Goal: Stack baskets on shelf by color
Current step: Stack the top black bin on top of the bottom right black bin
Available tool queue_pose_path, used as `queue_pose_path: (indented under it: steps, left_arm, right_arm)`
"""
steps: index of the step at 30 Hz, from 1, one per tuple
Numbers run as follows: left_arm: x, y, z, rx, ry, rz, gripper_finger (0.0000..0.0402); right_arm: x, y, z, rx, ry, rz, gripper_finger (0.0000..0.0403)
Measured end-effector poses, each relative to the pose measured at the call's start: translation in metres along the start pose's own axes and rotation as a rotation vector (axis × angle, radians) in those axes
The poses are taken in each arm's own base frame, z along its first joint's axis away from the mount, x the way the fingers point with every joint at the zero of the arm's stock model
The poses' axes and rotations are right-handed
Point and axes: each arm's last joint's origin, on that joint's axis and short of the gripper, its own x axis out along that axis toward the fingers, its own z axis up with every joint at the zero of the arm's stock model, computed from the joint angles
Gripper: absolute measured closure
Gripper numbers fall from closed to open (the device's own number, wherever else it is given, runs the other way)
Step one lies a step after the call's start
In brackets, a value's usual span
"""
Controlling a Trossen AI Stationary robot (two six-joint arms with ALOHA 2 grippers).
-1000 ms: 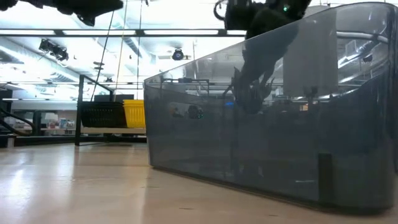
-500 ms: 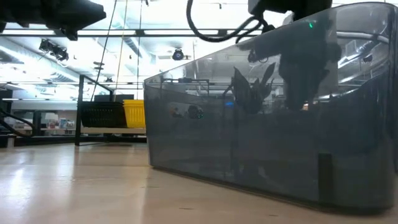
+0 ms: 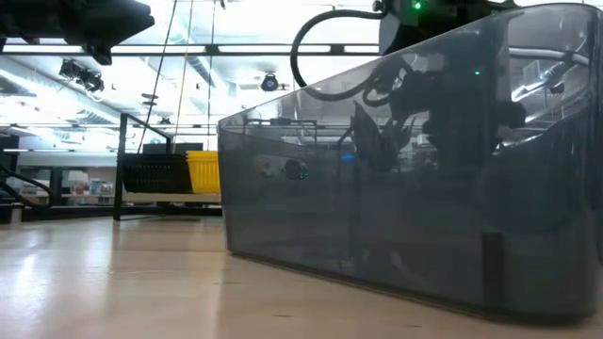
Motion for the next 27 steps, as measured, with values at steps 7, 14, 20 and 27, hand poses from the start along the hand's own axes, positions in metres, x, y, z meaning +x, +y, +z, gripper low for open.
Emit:
queue_pose_path:
  steps: [7,14,20,27]
  left_arm:
    - [0.0,0.0,0.0,-0.034,0.0,0.0,0.0285]
    - [0.0,0.0,0.0,-0.036,-0.001,0.0,0.0285]
    - [0.0,0.0,0.001,-0.053,-0.011,0.001,0.0285]
    - [0.0,0.0,0.001,-0.117,-0.011,-0.003,0.0285]
  right_arm:
    - [0.0,0.002,-0.001,-0.01,0.009,0.031,0.0392]
    - [-0.019,0.008,-0.001,0.016,0.028,-0.071,0.0396]
    - [-0.065,0.018,0.006,0.041,0.002,-0.163,0.0398]
    - [-0.12,0.04,0.007,0.058,-0.077,-0.116,0.0399]
